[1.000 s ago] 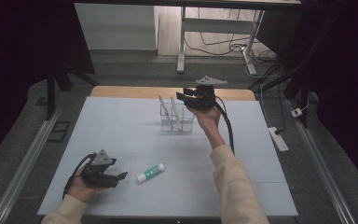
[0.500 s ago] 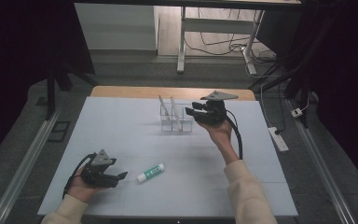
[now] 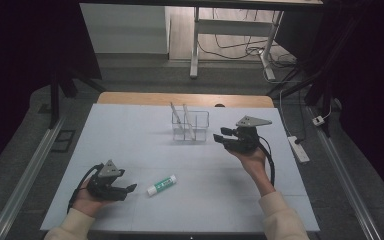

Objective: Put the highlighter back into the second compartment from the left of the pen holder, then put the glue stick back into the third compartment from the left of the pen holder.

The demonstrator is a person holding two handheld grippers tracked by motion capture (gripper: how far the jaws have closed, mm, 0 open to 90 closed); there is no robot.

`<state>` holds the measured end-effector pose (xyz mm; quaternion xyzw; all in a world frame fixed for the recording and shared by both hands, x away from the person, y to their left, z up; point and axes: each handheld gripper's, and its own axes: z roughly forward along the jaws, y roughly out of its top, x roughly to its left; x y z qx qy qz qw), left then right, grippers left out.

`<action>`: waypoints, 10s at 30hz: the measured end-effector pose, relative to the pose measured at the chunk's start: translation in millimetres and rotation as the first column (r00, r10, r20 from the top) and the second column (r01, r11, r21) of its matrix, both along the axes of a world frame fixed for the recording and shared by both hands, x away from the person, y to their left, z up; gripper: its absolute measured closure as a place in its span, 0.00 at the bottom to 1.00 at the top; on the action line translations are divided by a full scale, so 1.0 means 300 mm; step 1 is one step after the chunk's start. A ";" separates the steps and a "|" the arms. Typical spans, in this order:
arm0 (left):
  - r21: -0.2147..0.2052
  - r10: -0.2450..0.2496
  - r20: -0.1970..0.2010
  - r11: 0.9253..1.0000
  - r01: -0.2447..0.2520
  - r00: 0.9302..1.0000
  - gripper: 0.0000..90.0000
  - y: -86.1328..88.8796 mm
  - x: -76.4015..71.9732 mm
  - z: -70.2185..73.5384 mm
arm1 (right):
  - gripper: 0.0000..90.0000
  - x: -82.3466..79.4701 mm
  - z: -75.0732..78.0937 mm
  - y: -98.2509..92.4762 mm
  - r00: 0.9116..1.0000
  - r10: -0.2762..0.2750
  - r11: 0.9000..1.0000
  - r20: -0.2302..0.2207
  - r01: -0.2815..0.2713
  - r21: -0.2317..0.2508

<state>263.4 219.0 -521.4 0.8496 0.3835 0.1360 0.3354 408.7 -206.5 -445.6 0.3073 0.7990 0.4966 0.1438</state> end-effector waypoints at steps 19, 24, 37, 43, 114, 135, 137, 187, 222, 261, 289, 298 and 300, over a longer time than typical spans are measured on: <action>0.000 0.001 0.000 1.000 -0.001 1.000 0.32 0.000 0.001 -0.001 | 0.54 -0.141 -0.077 -0.117 0.999 0.012 0.996 -0.032 -0.015 -0.083; -0.005 0.000 0.009 1.000 0.000 1.000 0.32 -0.002 0.002 0.003 | 0.52 -0.174 -0.095 -0.148 1.000 0.017 0.995 -0.026 -0.019 -0.095; -0.017 -0.005 0.011 1.000 0.005 1.000 0.32 -0.007 0.018 0.006 | 0.51 -0.219 -0.123 -0.207 1.000 0.004 0.991 -0.028 -0.008 -0.132; -0.015 -0.013 0.012 1.000 0.013 1.000 0.32 -0.016 0.021 0.010 | 0.51 -0.221 -0.136 -0.221 1.000 0.003 0.986 -0.030 -0.008 -0.169; 0.169 -0.261 -0.232 0.938 0.303 0.937 0.40 -0.318 0.134 0.061 | 0.49 -0.244 -0.166 -0.242 0.998 -0.003 0.979 -0.068 -0.011 -0.206; 0.156 -0.284 -0.299 0.927 0.341 0.911 0.71 -0.314 0.150 0.030 | 0.49 -0.242 -0.173 -0.238 0.997 -0.003 0.978 -0.075 -0.012 -0.208; 0.153 -0.287 -0.298 0.927 0.343 0.910 0.72 -0.312 0.151 0.030 | 0.48 -0.242 -0.173 -0.238 0.997 -0.003 0.978 -0.075 -0.013 -0.209; 0.068 -0.363 -0.081 0.927 0.369 0.928 0.72 -0.409 0.185 0.159 | 0.48 -0.268 -0.136 -0.156 0.996 0.077 0.986 -0.053 -0.083 -0.141; 0.096 -0.450 -0.144 0.880 0.465 0.881 0.72 -0.529 0.190 0.122 | 0.45 -0.318 -0.116 0.070 0.961 0.275 0.930 -0.036 -0.276 -0.243; 0.056 -0.536 -0.139 0.836 0.547 0.833 0.72 -0.546 0.164 0.138 | 0.67 -0.353 -0.170 0.231 0.866 0.498 0.696 -0.042 -0.428 -0.576; -0.074 -0.358 0.022 0.931 0.359 0.933 0.37 -0.463 0.180 0.171 | 0.73 -0.318 -0.160 0.153 0.912 0.409 0.835 -0.009 -0.378 -0.400; -0.129 -0.303 0.020 0.944 0.303 0.953 0.34 -0.425 0.189 0.160 | 0.73 -0.310 -0.140 0.124 0.942 0.333 0.890 0.030 -0.304 -0.340; -0.139 -0.299 0.018 0.944 0.298 0.954 0.33 -0.423 0.192 0.159 | 0.73 -0.307 -0.138 0.119 0.946 0.321 0.899 0.033 -0.294 -0.324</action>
